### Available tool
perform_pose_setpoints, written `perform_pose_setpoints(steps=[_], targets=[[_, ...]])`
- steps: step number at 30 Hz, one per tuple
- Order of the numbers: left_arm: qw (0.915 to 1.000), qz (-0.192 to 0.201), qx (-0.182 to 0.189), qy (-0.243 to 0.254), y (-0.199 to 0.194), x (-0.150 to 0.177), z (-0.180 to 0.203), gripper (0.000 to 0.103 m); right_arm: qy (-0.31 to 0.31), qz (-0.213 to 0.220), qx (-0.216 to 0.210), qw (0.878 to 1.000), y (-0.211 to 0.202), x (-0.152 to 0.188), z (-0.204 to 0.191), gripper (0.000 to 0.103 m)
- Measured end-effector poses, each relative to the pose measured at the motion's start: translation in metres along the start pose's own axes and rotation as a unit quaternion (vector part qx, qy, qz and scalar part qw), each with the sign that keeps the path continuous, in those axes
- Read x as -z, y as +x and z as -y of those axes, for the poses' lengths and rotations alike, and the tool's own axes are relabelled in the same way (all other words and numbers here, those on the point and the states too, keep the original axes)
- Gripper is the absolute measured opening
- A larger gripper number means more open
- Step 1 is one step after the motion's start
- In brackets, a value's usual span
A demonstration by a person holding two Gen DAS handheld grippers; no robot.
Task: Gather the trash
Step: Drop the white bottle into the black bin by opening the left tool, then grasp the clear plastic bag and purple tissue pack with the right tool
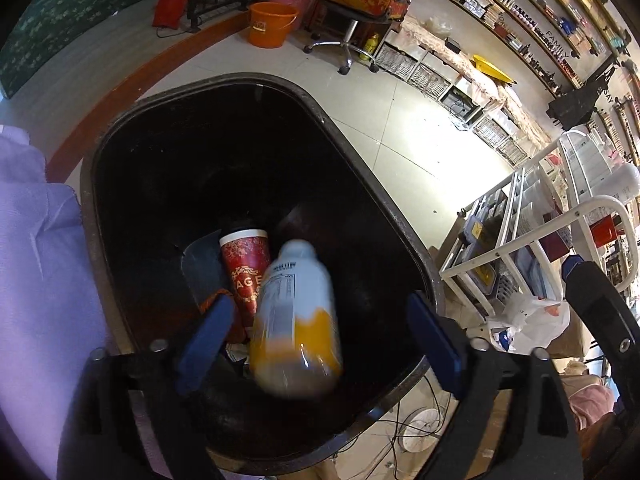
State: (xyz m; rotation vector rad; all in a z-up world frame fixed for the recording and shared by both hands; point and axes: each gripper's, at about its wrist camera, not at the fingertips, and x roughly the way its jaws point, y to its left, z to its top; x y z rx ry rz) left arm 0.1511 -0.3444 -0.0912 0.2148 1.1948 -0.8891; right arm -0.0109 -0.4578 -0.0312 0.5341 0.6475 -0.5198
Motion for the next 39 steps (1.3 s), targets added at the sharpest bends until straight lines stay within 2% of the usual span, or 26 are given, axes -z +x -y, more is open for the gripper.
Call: perform_pose_setpoints(steps=[1,3,6,9,12,18,23,30,39], targets=[[1.0000,0.004,-0.002,0.001,-0.002,0.001,0.000,0.089,0.001,0.001,0.000,1.000,0.000,0.000,0.000,0.060],[0.9999,0.011,-0.005,0.000,-0.008,0.003,-0.002,0.090,0.003,0.007,0.001,1.000,-0.001,-0.002,0.001,0.070],[0.9993,0.036,-0.002,-0.007,-0.022,0.007,-0.006,0.091,0.002,0.008,-0.001,1.000,0.000,-0.002,0.000,0.071],[0.9977,0.066,-0.015,-0.008,-0.037,0.015,-0.009,0.093,0.003,0.006,-0.005,1.000,0.002,-0.001,-0.004,0.072],[0.9957,0.089,-0.022,-0.017,-0.051,0.024,-0.013,0.093,0.001,0.009,-0.010,1.000,0.003,0.000,-0.008,0.084],[0.9885,0.138,-0.050,-0.034,-0.080,0.047,-0.026,0.095,-0.015,-0.002,-0.036,0.999,0.009,0.007,-0.029,0.084],[0.9810,0.167,-0.075,-0.064,-0.101,0.071,-0.045,0.095,-0.054,-0.028,-0.077,0.995,0.019,0.020,-0.067,0.084],[0.9656,0.192,-0.112,-0.134,-0.133,0.114,-0.090,0.095,-0.115,-0.059,-0.131,0.983,0.027,0.043,-0.129,0.085],[0.9363,0.225,-0.173,-0.207,-0.183,0.167,-0.133,0.095,-0.202,-0.103,-0.210,0.951,0.031,0.078,-0.222,0.085]])
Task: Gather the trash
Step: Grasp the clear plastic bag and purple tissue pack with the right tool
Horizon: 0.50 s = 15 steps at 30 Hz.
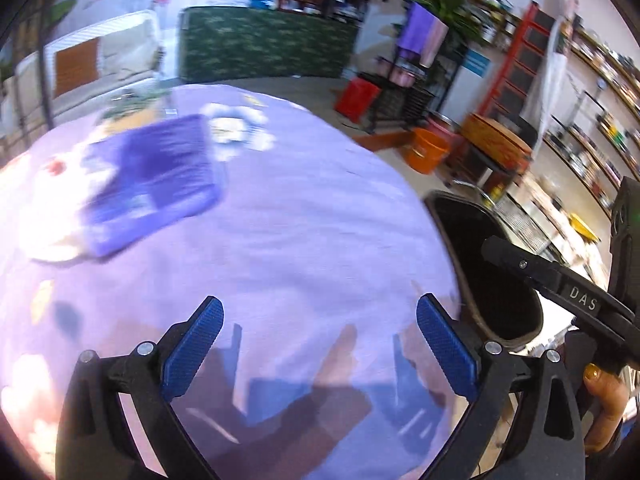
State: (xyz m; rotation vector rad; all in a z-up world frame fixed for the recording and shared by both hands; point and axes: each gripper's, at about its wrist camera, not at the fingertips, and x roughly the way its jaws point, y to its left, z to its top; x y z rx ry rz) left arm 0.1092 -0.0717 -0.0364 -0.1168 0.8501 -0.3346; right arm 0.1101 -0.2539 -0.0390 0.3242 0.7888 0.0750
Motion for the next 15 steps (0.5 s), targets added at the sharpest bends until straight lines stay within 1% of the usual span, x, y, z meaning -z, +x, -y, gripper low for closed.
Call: perform_pose_setpoints(steps=[2,6,8,11,15], targets=[[0.9997,0.006,-0.016,-0.015,-0.009,0.005,-0.021,0.095,-0.019,-0.010,-0.024,0.999,0.010,-0.002,-0.025,0.085],[0.9971,0.019,-0.062,-0.041,-0.029,0.014,-0.060,0.095,-0.053,-0.028,-0.070,0.996,0.028,-0.005,-0.074,0.085],[0.9952,0.021,-0.074,-0.060,-0.035,0.016,-0.077,0.095,-0.073,-0.041,-0.094,0.992,0.038,-0.004,-0.102,0.085],[0.9915,0.027,-0.092,-0.088,-0.045,0.019,-0.103,0.095,-0.099,-0.048,-0.111,0.988,0.049,-0.004,-0.140,0.085],[0.9844,0.031,-0.130,-0.115,-0.056,0.023,-0.135,0.095,-0.130,-0.063,-0.133,0.981,0.066,-0.003,-0.184,0.085]])
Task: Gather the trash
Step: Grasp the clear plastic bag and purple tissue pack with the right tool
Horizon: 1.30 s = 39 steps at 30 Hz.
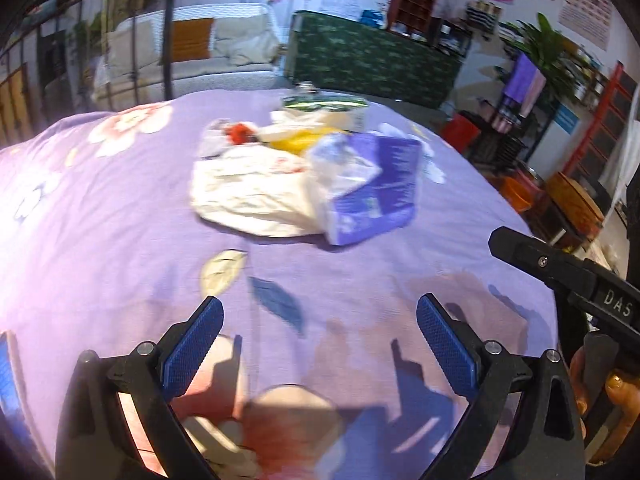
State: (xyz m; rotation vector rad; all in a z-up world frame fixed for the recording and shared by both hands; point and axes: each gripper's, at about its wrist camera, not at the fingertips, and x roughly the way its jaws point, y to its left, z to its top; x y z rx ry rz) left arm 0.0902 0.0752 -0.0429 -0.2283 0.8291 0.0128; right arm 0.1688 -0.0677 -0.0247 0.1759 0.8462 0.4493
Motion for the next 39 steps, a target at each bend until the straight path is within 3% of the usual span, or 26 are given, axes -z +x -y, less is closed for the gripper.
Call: perform_pose_setpoints(steps=[10,17,21,23,24,28,31,39], targets=[[0.9968,0.008,-0.046,-0.064,-0.012,0.003,-0.066,0.095,-0.029,-0.033,0.007,0.999,0.071,-0.029,-0.069,0.084],[0.9967,0.004,-0.041,-0.070,-0.016,0.009,-0.074,0.095,-0.041,-0.026,0.074,0.996,0.098,-0.044,-0.082,0.083],[0.9974,0.000,-0.032,-0.064,-0.010,0.007,-0.072,0.095,-0.049,-0.025,0.103,0.993,0.110,-0.041,-0.081,0.075],[0.9978,-0.001,-0.033,-0.058,-0.007,0.007,-0.070,0.095,-0.047,-0.032,0.106,0.993,0.114,-0.037,-0.075,0.062],[0.9979,-0.002,-0.033,-0.055,-0.006,0.007,-0.069,0.095,-0.040,-0.032,0.100,0.994,0.113,-0.037,-0.071,0.050],[0.9984,-0.005,-0.030,-0.048,-0.002,0.006,-0.067,0.095,-0.038,-0.006,0.086,0.996,0.093,-0.036,-0.065,0.035],[0.9988,-0.006,-0.034,-0.034,0.000,0.005,-0.065,0.095,-0.046,0.011,0.077,0.996,0.075,-0.032,-0.060,0.028],[0.9992,-0.012,-0.032,0.019,0.014,-0.011,-0.049,0.095,-0.044,0.052,0.082,0.994,0.026,-0.025,-0.039,0.023]])
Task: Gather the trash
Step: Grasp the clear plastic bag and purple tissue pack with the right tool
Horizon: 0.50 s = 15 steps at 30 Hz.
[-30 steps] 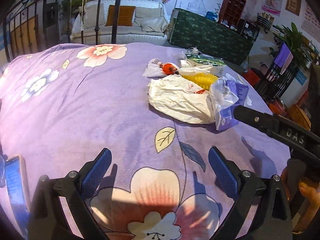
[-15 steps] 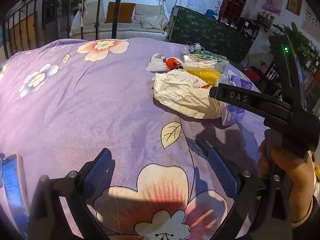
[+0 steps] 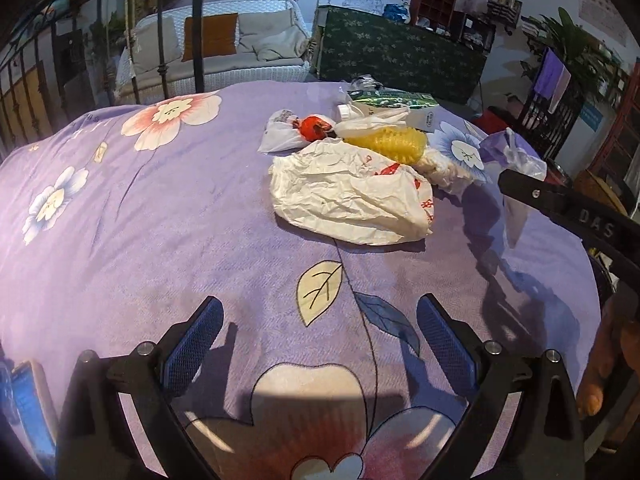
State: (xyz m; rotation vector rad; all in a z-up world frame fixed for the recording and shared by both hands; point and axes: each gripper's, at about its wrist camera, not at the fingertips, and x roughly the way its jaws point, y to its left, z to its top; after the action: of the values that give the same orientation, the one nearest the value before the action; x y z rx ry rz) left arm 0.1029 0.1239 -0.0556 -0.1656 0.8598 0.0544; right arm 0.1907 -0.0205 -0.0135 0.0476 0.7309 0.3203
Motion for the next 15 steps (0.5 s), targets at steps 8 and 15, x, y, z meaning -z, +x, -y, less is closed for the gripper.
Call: perform_pose_setpoints(steps=[8,15], targets=[[0.9974,-0.022,0.032,0.060,0.028,-0.027,0.036,0.095,-0.005,0.034,0.013,0.999,-0.039,0.004,0.017,0.023],[0.9975,-0.022,0.029,0.061,0.052,-0.044,0.053,0.094,0.002,0.039,0.018,0.999,-0.056,0.013,0.027,0.023]])
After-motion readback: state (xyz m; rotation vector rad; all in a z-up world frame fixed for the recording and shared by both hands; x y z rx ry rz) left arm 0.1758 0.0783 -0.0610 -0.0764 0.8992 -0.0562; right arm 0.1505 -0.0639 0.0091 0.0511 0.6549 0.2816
